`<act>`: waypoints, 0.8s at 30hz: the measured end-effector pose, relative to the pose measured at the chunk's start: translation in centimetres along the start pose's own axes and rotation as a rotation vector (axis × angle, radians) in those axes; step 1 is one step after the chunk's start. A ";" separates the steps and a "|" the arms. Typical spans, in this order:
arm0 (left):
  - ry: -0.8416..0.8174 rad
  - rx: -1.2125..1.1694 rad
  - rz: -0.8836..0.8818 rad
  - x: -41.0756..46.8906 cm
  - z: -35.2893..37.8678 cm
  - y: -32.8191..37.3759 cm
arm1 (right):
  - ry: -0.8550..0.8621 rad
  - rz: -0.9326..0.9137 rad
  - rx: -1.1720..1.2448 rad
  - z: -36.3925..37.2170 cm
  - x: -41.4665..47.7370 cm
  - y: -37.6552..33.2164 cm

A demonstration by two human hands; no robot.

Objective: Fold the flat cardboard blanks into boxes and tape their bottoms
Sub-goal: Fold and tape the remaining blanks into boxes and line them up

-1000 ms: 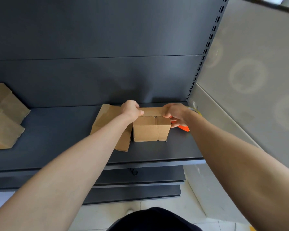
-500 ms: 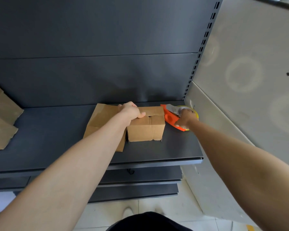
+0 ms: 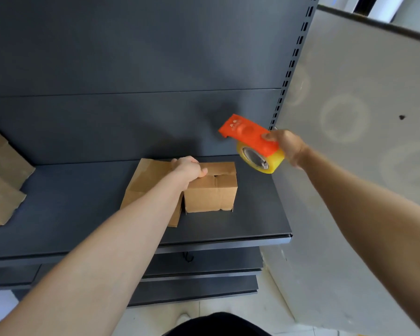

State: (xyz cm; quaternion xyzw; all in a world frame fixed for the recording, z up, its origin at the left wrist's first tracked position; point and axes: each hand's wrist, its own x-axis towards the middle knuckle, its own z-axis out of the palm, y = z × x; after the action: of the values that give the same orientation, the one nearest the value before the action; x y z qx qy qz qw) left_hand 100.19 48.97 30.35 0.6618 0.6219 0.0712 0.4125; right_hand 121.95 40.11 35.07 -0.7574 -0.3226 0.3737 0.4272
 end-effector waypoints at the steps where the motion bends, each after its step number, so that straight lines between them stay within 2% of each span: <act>1: -0.018 0.009 0.003 0.0 -0.1 0.0 | -0.012 -0.010 0.061 -0.1 -0.4 -0.6; 7: -0.070 -0.035 0.048 -0.4 -0.4 -0.7 | -0.129 -0.065 0.098 2.8 -3.0 -2.6; 12: -0.129 -0.301 0.035 -0.3 -1.6 -2.4 | -0.123 -0.038 0.023 4.8 -3.2 -2.8; 16: 0.048 -0.579 0.075 -0.7 -3.0 -2.4 | -0.108 -0.049 -0.016 5.0 -3.0 -3.1; 18: -0.149 -0.796 0.047 -1.2 -3.7 -1.8 | -0.107 -0.046 -0.031 5.1 -3.1 -3.3; 20: -0.391 -0.893 0.025 -1.9 -4.4 -1.3 | -0.102 -0.051 -0.040 5.2 -3.2 -3.3; 22: -0.470 -0.944 0.019 -1.9 -4.5 -1.0 | -0.098 -0.051 -0.048 5.1 -3.2 -3.3; 24: -0.477 -0.988 0.028 -1.8 -4.7 -0.6 | -0.089 -0.056 -0.066 5.1 -3.3 -3.4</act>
State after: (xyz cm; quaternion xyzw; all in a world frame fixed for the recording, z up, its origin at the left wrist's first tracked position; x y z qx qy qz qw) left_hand 96.44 49.46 33.75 0.3954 0.3948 0.2085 0.8027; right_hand 115.36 40.98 37.20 -0.7443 -0.3747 0.3842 0.3975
